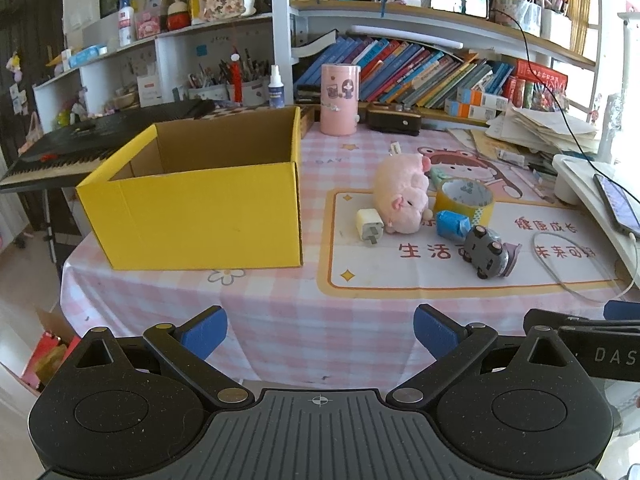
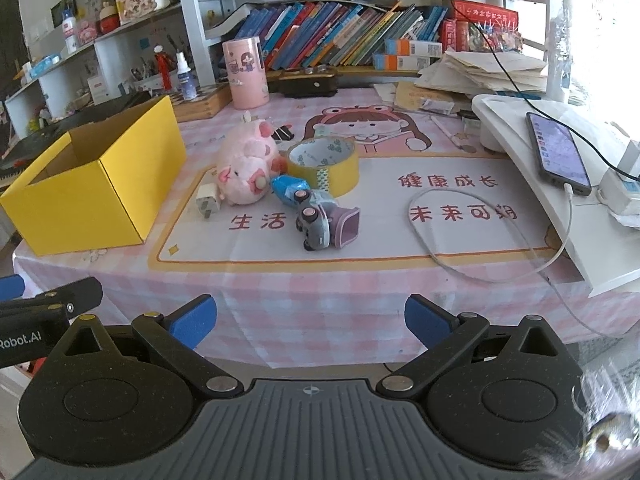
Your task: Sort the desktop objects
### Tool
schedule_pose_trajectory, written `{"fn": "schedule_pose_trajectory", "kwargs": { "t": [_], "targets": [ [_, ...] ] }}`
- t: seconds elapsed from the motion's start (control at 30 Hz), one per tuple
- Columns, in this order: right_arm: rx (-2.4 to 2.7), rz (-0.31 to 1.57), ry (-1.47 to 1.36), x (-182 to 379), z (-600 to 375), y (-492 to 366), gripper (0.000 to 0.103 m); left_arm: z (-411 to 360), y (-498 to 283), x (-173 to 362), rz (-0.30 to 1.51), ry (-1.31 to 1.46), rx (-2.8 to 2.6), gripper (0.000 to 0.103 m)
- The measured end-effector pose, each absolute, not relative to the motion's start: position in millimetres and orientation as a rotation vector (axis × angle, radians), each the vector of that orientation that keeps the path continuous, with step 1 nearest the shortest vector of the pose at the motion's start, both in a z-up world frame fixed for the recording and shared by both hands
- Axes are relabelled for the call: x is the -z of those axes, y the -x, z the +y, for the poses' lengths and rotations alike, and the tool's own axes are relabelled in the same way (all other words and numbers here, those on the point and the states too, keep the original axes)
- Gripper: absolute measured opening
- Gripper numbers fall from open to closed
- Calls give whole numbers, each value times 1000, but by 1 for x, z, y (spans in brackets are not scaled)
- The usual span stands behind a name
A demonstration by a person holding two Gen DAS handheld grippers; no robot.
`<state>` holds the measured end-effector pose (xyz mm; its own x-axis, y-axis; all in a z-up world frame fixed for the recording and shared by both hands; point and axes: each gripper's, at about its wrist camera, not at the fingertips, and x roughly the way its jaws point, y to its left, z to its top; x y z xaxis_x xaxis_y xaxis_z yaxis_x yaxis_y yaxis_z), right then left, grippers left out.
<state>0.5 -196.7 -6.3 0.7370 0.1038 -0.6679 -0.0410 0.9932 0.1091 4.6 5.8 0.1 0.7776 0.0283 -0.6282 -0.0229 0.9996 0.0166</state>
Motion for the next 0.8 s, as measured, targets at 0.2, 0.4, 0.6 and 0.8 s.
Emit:
{"fn": "schedule_pose_trajectory", "kwargs": {
  "t": [0.2,0.4,0.6,0.8],
  "targets": [
    [-105,734,-90,5,-195,1,102,6,-5,0,680,-9,-32,101],
    [-163,749,-116,6,-194,0,103,6,-5,0,678,-9,-32,101],
    [-177,758,-114,5,-192,-1,103,6,-3,0,673,-5,-26,101],
    [-147,759,-106,6,-192,0,103,8,-3,0,672,-2,-25,101]
  ]
}}
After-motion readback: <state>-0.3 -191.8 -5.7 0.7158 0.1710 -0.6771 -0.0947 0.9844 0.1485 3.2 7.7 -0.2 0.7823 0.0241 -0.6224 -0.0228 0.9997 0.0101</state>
